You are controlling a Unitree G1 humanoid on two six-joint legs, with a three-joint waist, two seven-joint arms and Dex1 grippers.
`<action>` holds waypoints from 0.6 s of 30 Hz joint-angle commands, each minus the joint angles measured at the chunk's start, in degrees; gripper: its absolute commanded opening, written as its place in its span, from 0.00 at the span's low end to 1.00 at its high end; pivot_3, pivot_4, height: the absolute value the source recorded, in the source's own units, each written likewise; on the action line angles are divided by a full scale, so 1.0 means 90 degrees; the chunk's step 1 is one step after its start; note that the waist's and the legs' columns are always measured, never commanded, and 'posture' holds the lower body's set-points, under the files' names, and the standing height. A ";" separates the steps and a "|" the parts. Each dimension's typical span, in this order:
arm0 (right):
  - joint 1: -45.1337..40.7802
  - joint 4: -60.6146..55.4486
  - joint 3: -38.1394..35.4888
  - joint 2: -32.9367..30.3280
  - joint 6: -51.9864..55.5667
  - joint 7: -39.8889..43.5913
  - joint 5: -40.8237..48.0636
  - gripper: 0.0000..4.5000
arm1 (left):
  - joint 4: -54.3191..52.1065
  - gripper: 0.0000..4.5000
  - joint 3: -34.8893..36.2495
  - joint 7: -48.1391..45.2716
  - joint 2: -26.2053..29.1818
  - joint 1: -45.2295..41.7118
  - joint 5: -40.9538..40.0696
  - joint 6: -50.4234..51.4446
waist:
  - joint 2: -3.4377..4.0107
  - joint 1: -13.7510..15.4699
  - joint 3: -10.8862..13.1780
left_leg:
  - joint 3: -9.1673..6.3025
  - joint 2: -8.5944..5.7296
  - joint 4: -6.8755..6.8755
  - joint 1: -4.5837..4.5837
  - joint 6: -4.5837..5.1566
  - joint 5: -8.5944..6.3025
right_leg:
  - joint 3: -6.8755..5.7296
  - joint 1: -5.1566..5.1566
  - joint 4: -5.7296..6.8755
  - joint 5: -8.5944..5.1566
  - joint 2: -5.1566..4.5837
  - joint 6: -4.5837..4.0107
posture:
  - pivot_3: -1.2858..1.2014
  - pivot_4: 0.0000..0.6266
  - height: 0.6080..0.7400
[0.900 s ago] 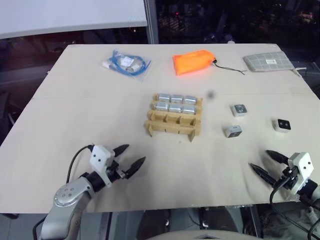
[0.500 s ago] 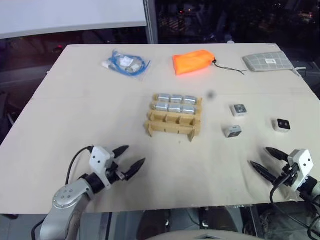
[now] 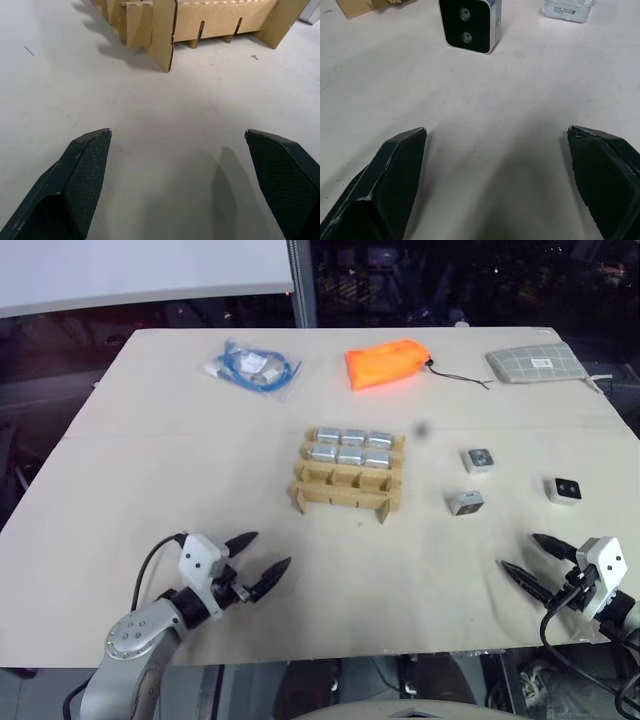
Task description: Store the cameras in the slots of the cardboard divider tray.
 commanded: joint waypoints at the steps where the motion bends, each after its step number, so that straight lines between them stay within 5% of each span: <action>1: -0.0148 -0.0085 -0.0365 -0.0003 0.0154 -0.0493 0.0061 1.00 | -0.0240 0.99 0.0135 -0.0403 0.0357 -0.0063 -0.0130 -0.0088 | 0.0000 0.0000 0.0000 | 0.0000 0.0000 0.0000 0.0000 0.0000 0.0000 | 0.0000 0.0000 0.0000 0.0000 0.0000 0.0000 | 0.52 0.24 1.00; 10: -0.1383 0.0337 -0.0760 0.0090 0.1297 -0.2512 -0.0109 1.00 | -0.0955 0.99 0.0702 -0.1930 0.1956 -0.0875 -0.1755 0.1033 | -0.0004 -0.0006 0.0005 | 0.0002 0.0001 0.0002 -0.0006 -0.0002 0.0001 | 0.0001 -0.0012 0.0011 0.0000 -0.0001 -0.0001 | 0.52 0.24 1.00; 18: -0.2244 0.0709 -0.0856 0.0072 0.1954 -0.3025 0.0075 1.00 | -0.1394 0.99 0.1241 -0.2269 0.3163 -0.1805 -0.2670 0.2106 | 0.0004 -0.0016 0.0010 | 0.0003 -0.0009 -0.0002 -0.0010 -0.0003 0.0002 | 0.0002 -0.0015 0.0006 0.0012 0.0011 0.0021 | 0.52 0.24 1.00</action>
